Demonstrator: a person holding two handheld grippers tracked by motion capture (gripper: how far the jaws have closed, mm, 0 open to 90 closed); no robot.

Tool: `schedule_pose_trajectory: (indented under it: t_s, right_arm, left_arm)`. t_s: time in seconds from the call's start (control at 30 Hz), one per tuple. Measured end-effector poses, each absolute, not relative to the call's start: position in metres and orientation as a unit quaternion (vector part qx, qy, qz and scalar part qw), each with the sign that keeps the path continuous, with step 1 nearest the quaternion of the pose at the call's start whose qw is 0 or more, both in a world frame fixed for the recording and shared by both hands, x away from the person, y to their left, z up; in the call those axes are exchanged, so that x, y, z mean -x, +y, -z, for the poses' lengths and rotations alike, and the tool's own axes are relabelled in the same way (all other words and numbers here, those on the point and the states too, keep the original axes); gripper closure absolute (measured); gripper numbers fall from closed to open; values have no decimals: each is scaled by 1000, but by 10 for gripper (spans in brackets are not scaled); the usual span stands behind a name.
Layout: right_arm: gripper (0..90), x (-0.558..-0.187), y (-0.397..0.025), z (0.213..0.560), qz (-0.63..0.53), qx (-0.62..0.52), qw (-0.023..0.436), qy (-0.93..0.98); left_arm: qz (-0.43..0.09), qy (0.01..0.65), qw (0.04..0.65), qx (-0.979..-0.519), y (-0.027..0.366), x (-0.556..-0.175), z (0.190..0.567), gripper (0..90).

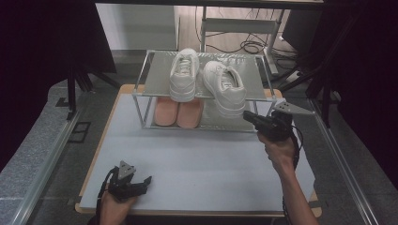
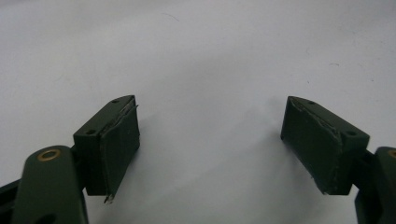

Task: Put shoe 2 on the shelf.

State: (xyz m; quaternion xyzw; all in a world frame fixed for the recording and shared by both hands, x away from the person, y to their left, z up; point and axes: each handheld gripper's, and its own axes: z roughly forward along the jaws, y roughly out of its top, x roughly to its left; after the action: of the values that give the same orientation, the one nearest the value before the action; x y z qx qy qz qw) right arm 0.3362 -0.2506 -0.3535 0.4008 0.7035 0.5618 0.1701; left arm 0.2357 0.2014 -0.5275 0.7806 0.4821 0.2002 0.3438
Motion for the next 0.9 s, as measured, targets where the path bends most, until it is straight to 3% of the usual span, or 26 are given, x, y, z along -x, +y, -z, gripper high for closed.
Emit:
schedule_pose_trajectory:
  t_s: [0.37, 0.9]
  right_arm:
    - [900, -337, -228, 353, -561, -396, 178, 705]
    - [900, -372, -196, 361, -565, -423, 169, 688]
  left_arm:
    - [-200, 482, 344, -781, 201, -236, 527, 194]
    - [-199, 482, 343, -782, 202, -236, 527, 194]
